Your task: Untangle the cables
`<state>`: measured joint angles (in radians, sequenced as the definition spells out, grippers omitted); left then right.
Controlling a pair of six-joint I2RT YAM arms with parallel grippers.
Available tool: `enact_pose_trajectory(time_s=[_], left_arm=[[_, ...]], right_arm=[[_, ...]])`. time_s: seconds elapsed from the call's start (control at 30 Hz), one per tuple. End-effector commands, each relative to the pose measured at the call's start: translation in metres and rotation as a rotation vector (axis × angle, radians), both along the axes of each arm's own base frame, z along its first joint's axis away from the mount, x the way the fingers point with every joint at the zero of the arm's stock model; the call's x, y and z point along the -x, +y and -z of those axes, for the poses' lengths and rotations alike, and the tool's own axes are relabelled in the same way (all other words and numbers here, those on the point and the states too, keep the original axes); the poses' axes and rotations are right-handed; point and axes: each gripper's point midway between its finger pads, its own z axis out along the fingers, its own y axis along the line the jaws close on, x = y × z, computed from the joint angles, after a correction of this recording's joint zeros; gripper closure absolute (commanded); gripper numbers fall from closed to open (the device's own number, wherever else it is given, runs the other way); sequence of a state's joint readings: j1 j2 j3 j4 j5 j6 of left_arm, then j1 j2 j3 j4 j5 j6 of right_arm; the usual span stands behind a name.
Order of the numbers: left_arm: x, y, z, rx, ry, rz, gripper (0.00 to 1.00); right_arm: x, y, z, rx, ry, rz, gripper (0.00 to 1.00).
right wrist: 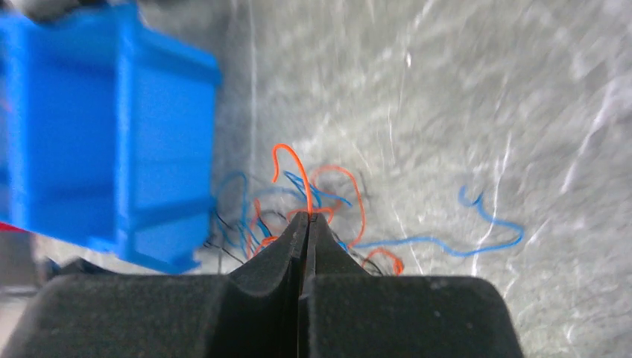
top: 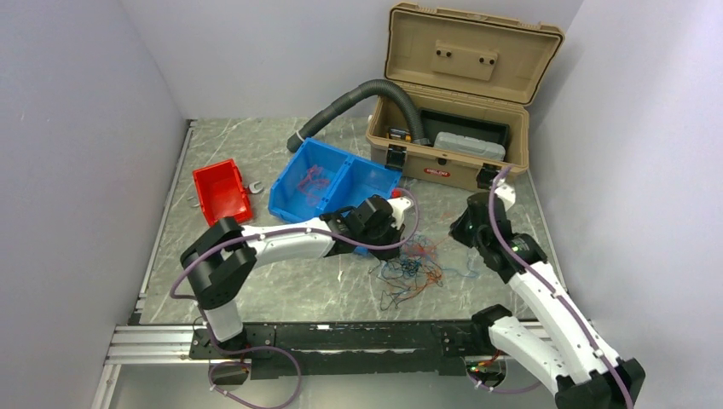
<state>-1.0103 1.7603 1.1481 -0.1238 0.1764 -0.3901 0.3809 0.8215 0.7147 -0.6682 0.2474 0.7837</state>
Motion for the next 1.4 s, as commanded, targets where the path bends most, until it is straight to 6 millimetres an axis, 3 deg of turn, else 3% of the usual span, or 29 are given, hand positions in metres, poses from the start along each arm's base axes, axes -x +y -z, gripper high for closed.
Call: enact_pose_trajectory(time_s=[0.0,0.3,0.43,0.53,0.63,0.8,0.93,1.0,1.03,1.1,1.17,1.23,1.37], left_arm=[[0.004,0.003,-0.034,0.09,-0.032,-0.025,1.0],[0.02,0.038,-0.032,0.123,-0.037,-0.085,1.0],[0.022,0.057,-0.042,0.169,-0.068,-0.153,1.0],[0.025,0.081,-0.054,0.187,-0.106,-0.21,1.0],[0.025,0.117,-0.053,0.149,-0.142,-0.311,1.0],[0.017,0.185,-0.06,0.118,-0.201,-0.562,1.0],[0.011,0.23,-0.077,0.11,-0.259,-0.721,1.0],[0.007,0.242,-0.094,0.12,-0.307,-0.745,1.0],[0.005,0.245,-0.104,0.121,-0.336,-0.74,1.0],[0.004,0.243,-0.125,0.137,-0.375,-0.707,1.0],[0.003,0.237,-0.143,0.155,-0.396,-0.675,1.0],[0.001,0.231,-0.154,0.165,-0.409,-0.648,1.0],[-0.003,0.221,-0.166,0.181,-0.432,-0.614,1.0]], right_arm=[[-0.013,-0.034,-0.069,0.089,-0.173,0.122,1.0],[-0.02,-0.073,-0.158,0.144,-0.417,0.312,1.0],[-0.019,-0.092,-0.182,0.155,-0.467,0.439,1.0],[-0.015,-0.103,-0.186,0.177,-0.473,0.508,1.0],[-0.01,-0.112,-0.177,0.206,-0.453,0.551,1.0],[0.002,-0.125,-0.147,0.236,-0.361,0.639,1.0],[-0.008,-0.118,-0.122,0.225,-0.29,0.569,1.0],[-0.019,-0.102,-0.106,0.194,-0.25,0.456,1.0],[-0.026,-0.087,-0.099,0.196,-0.234,0.337,0.92],[-0.037,-0.038,-0.086,0.146,-0.233,-0.004,0.67],[-0.028,0.014,-0.068,0.013,-0.229,-0.285,0.28],[-0.016,0.053,-0.064,-0.092,-0.271,-0.511,0.24],[0.01,0.106,-0.051,-0.134,-0.264,-0.779,0.24]])
